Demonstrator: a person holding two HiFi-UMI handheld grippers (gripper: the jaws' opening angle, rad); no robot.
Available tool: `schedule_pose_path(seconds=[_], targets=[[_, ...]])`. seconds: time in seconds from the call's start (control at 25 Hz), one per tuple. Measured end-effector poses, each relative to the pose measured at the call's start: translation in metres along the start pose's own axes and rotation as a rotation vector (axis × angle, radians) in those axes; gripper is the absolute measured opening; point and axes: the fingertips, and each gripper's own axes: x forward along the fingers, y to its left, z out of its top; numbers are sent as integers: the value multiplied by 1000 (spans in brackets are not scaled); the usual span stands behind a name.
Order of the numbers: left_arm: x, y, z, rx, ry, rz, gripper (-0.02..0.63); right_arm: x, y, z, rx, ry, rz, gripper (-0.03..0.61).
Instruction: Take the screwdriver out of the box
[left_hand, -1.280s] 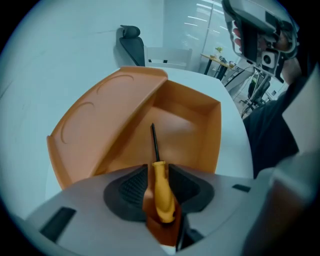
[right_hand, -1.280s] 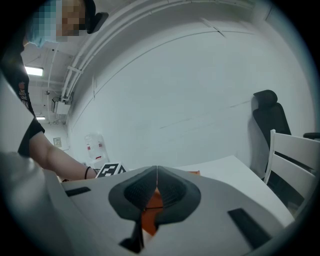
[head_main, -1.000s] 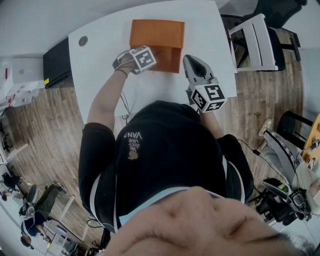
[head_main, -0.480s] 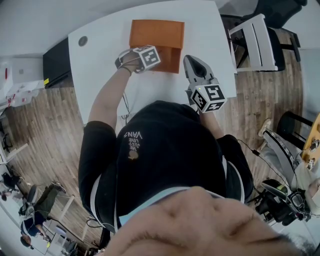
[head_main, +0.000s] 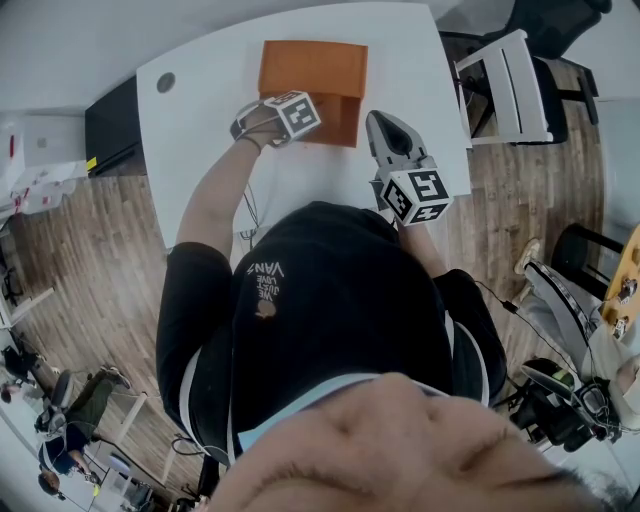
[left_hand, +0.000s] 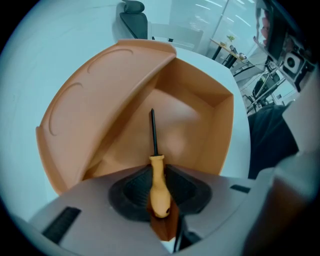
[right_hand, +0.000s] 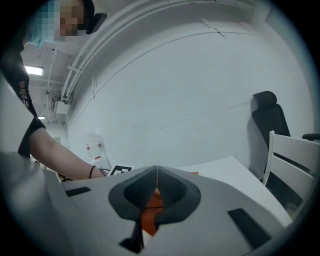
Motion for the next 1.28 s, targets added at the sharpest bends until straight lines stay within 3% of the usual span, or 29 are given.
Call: schedule_pose_path(seconds=[0.64, 1.28], targets=[[-14, 0, 3, -13, -69, 52, 89, -11, 7, 0, -4, -10, -3, 12], [-51, 1, 1, -83, -290, 160, 89, -21, 41, -1, -33, -8, 12, 12]])
